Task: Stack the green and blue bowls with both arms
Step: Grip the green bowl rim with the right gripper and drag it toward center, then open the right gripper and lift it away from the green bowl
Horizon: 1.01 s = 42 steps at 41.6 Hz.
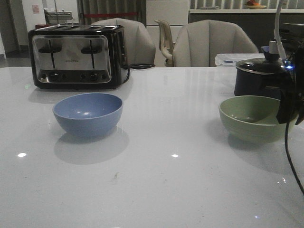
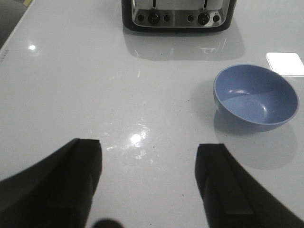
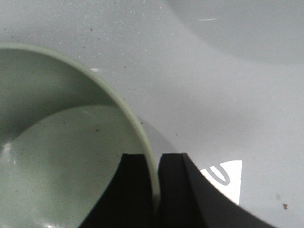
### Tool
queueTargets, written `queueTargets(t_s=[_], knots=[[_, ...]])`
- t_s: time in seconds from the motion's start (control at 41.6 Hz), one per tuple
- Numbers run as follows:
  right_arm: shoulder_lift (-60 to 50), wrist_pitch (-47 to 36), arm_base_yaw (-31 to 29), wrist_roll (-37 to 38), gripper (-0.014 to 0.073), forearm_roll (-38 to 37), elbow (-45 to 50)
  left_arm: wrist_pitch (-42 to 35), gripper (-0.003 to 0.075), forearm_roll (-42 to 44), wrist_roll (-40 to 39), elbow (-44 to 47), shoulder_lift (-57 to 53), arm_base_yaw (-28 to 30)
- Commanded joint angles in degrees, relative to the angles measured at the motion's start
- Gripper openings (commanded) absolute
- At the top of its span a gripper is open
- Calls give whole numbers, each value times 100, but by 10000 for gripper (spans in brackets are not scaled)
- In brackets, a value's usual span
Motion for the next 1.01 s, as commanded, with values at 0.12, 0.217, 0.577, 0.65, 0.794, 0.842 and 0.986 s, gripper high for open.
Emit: queueTargets(t_s=[0.12, 0.217, 0.577, 0.65, 0.794, 0.842, 0.986], knots=[[-647, 35, 82, -24, 35, -35, -140, -422, 491, -34, 0, -166, 42, -24], [-928, 59, 291, -24, 35, -15, -140, -422, 491, -34, 0, -166, 42, -24], [-974, 57, 1735, -28, 35, 146, -140, -422, 491, -34, 0, -166, 42, -24], [-791, -123, 1880, -28, 35, 226, -140, -422, 491, -34, 0, -166, 42, -24], [-401, -578, 1922, -28, 36, 376, -140, -422, 491, -34, 0, -166, 42, -24], [-312, -617, 1922, -28, 49, 376, -140, -422, 491, -34, 0, -166, 42, -24], [-251, -589, 1922, -28, 218, 370, -145, -412, 491, -34, 0, -166, 42, -24]])
